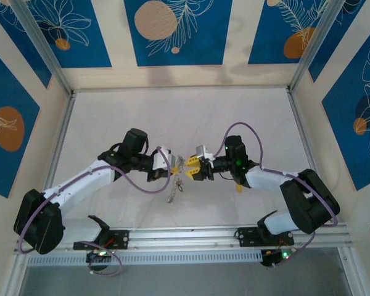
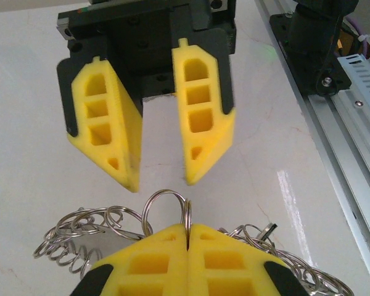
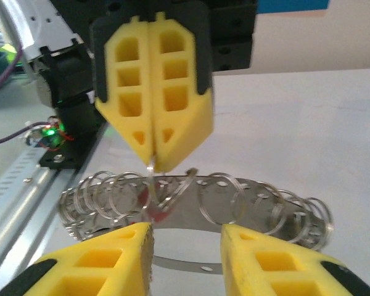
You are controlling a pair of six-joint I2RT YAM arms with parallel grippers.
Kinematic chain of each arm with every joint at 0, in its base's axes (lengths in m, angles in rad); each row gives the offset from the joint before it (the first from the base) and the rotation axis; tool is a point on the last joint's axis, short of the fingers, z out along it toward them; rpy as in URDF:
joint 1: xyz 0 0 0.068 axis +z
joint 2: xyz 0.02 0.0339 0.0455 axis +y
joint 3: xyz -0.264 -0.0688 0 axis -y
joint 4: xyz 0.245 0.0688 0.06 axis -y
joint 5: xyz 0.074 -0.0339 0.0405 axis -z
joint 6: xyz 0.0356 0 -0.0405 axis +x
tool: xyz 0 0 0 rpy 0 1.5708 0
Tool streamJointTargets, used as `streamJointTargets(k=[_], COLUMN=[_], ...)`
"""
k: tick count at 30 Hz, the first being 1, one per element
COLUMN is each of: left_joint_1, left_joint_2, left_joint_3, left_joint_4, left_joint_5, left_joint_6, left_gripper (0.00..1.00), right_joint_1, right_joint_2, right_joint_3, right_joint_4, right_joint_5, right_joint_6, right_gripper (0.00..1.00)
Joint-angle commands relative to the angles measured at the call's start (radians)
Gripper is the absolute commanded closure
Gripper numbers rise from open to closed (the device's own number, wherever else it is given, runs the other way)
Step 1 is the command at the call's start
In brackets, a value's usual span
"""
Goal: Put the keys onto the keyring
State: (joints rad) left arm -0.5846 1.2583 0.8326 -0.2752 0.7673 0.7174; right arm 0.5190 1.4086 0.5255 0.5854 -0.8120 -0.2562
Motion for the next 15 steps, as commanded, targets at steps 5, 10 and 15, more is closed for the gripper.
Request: streamJointTargets(k=[5,10,15], left_joint_1=[-0.003,-0.004,-0.004], left_joint_2=[-0.001,-0.003,-0.001], left_joint_3=[0.049,0.046,0.048], left_joint_4=[-0.027,-0.024,-0.021], left_joint_5=[0.043,0.038,0.041], left_joint_6=[0.053,0.06,0.059], left_gripper=[1.0,1.0,1.0], right_joint_1=[0.023,0.015,0.01], right_joint_2=[-0.008,0.022,0.036], right_joint_3=[0.049,0.118,0.122], right_joint_4=[-0.053,-0.15,-0.161], right_joint_5=[-0.018,-0.056,-0.057], right_joint_6=[0.162,0.267,0.307], right_gripper=[0.6,0.71,0.8])
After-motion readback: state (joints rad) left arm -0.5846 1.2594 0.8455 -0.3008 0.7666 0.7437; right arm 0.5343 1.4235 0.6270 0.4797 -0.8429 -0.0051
